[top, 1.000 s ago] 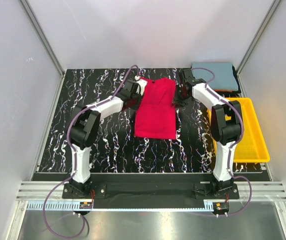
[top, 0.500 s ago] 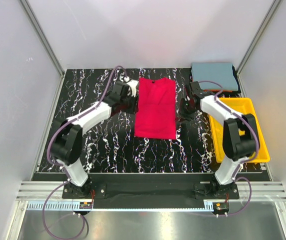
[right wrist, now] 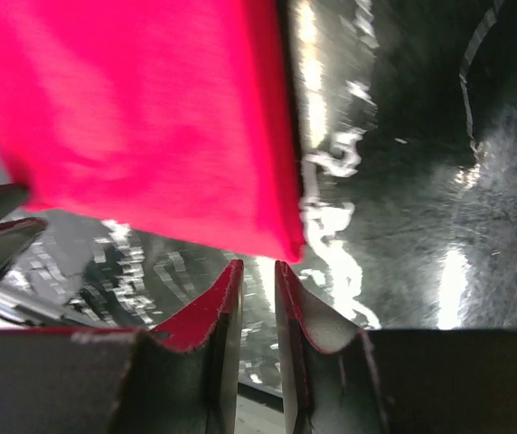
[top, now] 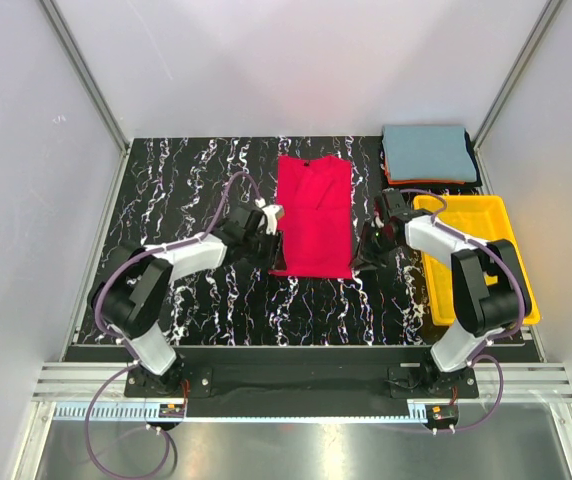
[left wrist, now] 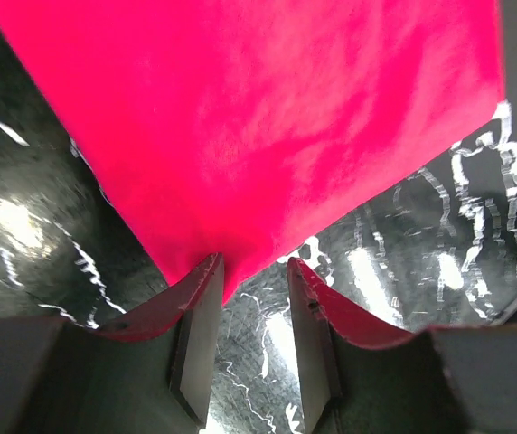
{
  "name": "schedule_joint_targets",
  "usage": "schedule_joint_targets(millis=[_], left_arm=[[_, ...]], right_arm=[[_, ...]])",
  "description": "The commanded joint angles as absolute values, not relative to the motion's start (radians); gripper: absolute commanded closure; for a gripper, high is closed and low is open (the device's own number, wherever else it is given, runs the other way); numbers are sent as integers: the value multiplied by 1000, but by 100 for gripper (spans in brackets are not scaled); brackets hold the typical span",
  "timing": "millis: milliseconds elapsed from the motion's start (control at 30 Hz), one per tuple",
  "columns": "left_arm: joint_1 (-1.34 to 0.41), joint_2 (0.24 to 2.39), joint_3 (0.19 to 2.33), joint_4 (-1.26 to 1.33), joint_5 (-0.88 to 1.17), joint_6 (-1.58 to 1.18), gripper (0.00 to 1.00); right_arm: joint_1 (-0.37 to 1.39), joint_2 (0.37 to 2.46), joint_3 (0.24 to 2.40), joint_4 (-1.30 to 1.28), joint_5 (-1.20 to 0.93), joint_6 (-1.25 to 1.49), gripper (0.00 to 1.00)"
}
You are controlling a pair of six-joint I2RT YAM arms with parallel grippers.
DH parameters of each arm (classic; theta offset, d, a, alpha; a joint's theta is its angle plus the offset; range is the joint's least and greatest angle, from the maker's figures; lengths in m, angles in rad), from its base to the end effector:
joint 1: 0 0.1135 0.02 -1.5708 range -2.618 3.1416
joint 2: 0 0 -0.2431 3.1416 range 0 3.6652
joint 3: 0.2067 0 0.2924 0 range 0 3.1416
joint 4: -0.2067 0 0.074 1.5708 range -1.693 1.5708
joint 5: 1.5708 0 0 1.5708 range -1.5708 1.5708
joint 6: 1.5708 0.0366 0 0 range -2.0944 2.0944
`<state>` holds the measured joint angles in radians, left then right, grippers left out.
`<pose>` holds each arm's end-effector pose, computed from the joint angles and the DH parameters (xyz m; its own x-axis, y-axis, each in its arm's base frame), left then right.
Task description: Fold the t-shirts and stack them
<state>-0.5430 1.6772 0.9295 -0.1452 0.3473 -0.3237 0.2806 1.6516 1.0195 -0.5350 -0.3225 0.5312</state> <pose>0.3056 -0.1990 0.1202 -0.8449 0.1606 -0.5103 0.4218 0.7867 -0.4508 0.3318 0.1077 0.1352 -0.9555 0.2246 -0.1910 0.1180 0.8850 0.4503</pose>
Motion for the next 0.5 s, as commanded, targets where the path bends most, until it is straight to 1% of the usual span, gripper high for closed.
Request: schedule_joint_targets(millis=[0, 33, 167, 233, 300, 333, 467], left_arm=[[-571, 1680, 902, -127, 269, -339, 61], [-577, 1677, 900, -138, 229, -336, 61], [-597, 1590, 919, -198, 200, -321, 59], [-597, 1531, 939, -213, 190, -313, 55], [-598, 1508, 949, -235, 183, -296, 53], [-595, 1503, 954, -241, 181, -293, 51], [-554, 1509, 928, -242, 193, -305, 51]], right_arm=[[282, 1677, 963, -469, -293, 545, 73], [282, 1672, 947, -466, -287, 540, 73], [281, 1623, 930, -466, -290, 531, 71], [282, 1599, 933, -465, -305, 525, 68], [284, 1591, 939, -462, -314, 523, 66], [282, 1595, 943, -463, -316, 514, 63], [281, 1624, 965, -462, -330, 502, 58]])
